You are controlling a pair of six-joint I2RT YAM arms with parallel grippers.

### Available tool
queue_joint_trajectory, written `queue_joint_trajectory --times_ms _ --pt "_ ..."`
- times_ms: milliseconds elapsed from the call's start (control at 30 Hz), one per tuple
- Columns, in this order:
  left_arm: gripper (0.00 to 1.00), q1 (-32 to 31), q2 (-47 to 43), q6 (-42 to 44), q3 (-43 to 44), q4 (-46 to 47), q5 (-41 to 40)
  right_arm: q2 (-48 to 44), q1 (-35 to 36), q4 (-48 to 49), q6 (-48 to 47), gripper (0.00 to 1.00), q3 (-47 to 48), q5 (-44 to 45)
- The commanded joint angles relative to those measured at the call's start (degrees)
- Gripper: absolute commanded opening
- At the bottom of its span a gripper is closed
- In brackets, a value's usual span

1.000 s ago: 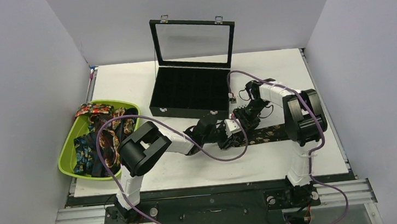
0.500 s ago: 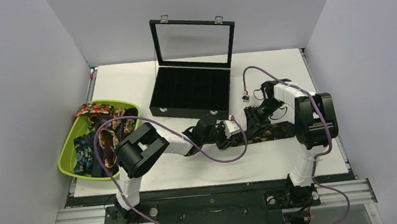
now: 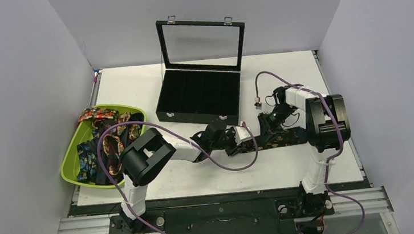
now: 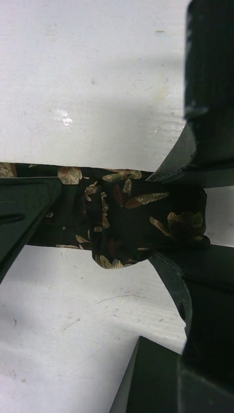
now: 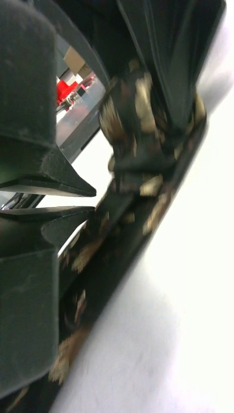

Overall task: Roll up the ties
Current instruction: Roll the tie at the center of the board.

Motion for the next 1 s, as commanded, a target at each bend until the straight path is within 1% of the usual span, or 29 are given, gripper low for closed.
queue_joint_trajectory --times_ms 0,100,333,467,567,633,767,800,833,867,900,933,967 --pt "0.12 1.69 0.08 -3.02 0.13 -4.85 1.50 3.36 -0.91 2.75 1.70 0.08 -0.13 10.10" --pt "0.13 1.95 -1.54 -3.84 0.61 -3.67 3.58 5.32 -0.24 5.02 3.15 0.06 1.08 14.04" --pt "0.18 4.42 -6.37 -4.47 2.50 -1.80 10.19 6.37 0.33 6.31 3.73 0.06 0.90 16.70" --pt "0.19 4.29 -6.42 0.71 1.70 -4.56 12.31 6.44 0.37 6.83 4.10 0.08 1.26 16.63" --pt "0.19 3.68 -4.35 4.12 2.32 -10.73 9.81 5.73 0.36 6.86 3.88 0.09 1.64 16.32" --pt "0.19 3.58 -2.58 4.54 2.59 -13.34 8.56 4.58 0.31 6.89 3.50 0.13 1.81 15.49" --pt "0.19 3.36 0.55 6.42 2.51 -17.17 5.85 1.18 0.31 6.61 2.65 0.27 2.13 10.50" --pt "0.20 3.36 1.40 6.83 2.77 -18.27 5.33 -0.12 0.33 6.14 2.45 0.33 2.29 7.35" --pt "0.21 3.25 1.88 6.92 2.73 -18.51 4.08 -0.90 0.29 5.97 2.51 0.36 2.31 5.84" --pt "0.22 3.26 1.97 7.04 2.54 -18.58 3.33 -2.36 0.37 5.74 2.84 0.43 2.27 2.43" --pt "0.23 3.26 2.11 7.12 2.36 -18.53 3.14 -3.16 0.54 5.63 3.01 0.53 2.08 0.48" --pt "0.23 3.27 2.09 7.42 2.26 -18.56 2.90 -4.59 0.67 5.68 3.66 0.56 1.98 -2.63" --pt "0.23 3.20 2.03 7.44 2.05 -18.52 2.80 -5.24 1.14 5.93 4.13 0.59 1.73 -3.85"
